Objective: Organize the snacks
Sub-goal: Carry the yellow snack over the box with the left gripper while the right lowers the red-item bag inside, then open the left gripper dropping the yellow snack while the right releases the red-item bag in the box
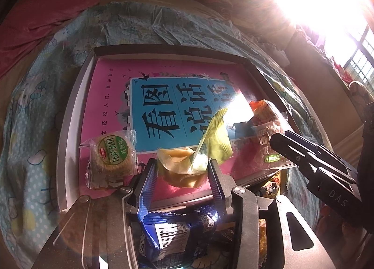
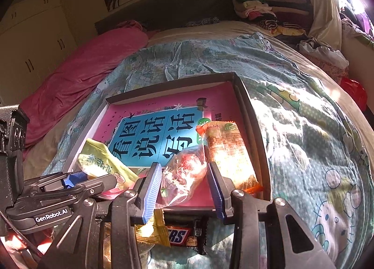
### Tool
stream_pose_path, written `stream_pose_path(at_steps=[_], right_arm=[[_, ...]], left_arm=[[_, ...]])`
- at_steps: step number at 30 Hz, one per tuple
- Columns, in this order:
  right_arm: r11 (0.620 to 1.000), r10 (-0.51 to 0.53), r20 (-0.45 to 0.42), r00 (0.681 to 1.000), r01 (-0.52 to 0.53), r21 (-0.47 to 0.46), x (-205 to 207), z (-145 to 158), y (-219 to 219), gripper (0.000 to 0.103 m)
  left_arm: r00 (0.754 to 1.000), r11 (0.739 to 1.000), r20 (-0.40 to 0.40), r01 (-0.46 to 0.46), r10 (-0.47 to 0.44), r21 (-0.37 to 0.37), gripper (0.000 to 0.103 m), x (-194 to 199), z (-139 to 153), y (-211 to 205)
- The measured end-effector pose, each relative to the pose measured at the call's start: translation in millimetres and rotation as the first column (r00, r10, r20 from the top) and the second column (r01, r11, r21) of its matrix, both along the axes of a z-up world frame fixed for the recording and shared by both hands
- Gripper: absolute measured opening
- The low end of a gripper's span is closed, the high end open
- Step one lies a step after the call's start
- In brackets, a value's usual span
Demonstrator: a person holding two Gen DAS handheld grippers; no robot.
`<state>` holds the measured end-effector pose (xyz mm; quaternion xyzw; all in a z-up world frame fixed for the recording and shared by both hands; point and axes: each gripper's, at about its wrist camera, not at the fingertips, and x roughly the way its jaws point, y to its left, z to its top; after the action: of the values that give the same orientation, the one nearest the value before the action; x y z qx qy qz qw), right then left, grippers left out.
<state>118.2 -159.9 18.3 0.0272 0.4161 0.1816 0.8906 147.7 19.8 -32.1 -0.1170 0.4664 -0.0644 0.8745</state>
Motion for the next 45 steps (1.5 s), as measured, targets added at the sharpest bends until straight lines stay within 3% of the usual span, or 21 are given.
stream_pose_path(at_steps=[25,28,45], right_arm=[[0.999,-0.004,0.028,1.000,0.003,0.034,-11.5,13.0,-6.1,0.045],[0.999,-0.006,0.034,0.999,0.005,0.038,-12.3,15.0,-6.7,0.046],[0.997,0.016,0.086,0.996,-0.022,0.071,-24.0,28.5,-6.8,0.055]], left_arm=[[0.999,1.000,0.039,-0.004,0.005,-0.005,0.053,-9.6,17.3,4.2],[0.999,1.000,0.046,-0.007,0.007,-0.009,0.061,-11.4,20.3,7.2],[0.991,1.000,0.134,-0.018,0.020,-0.020,0.077,-32.0,44.7,20.5]])
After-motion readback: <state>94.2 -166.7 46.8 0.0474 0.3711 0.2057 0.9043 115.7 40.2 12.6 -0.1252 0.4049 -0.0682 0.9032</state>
